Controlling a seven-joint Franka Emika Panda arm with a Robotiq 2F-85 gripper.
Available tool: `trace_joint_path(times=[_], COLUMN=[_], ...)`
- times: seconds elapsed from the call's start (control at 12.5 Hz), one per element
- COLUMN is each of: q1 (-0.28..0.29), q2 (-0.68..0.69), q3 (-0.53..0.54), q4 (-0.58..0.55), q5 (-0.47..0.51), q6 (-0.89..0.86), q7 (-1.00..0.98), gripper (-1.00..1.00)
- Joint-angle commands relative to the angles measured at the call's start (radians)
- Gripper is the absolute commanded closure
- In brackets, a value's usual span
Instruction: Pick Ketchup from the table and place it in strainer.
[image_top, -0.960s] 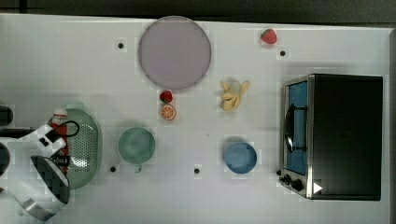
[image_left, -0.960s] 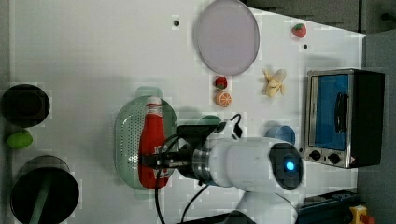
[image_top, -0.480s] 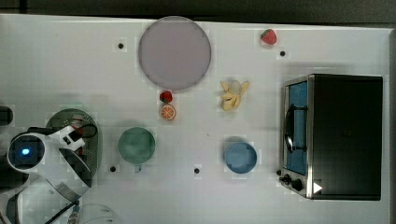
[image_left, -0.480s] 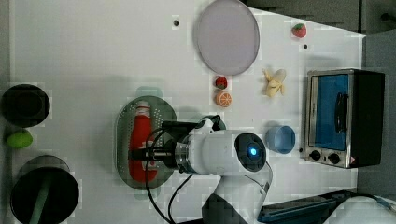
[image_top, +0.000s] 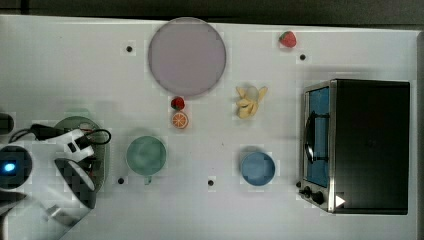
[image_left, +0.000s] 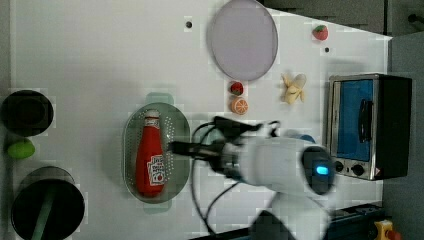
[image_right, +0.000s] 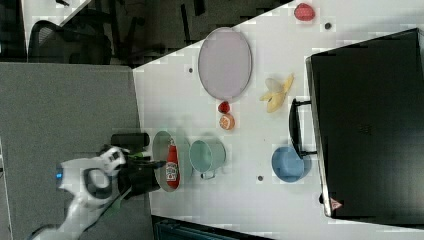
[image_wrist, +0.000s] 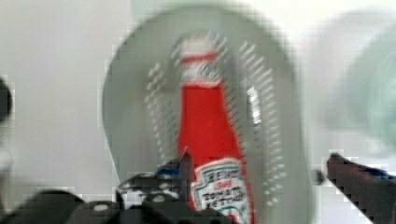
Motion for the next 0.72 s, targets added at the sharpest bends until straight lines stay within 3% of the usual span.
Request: trace_joint_path(times=[0.08, 0.24, 0.48, 0.72], q1=[-0.1, -0.151, -0.204, -0.224], q2=[-0.187, -0.281, -0.37, -0.423], q3=[-0.002, -0.046, -0.182, -0.354], q4=[0.077, 0.127, 0.217, 0.264], q5=[0.157, 0.26, 0.271, 0.266], q6=[-0.192, -0.398, -0.605, -0.66], q7=[0.034, -0.05, -0.142, -0.162], gripper=[-1.0, -1.0, -1.0, -1.0])
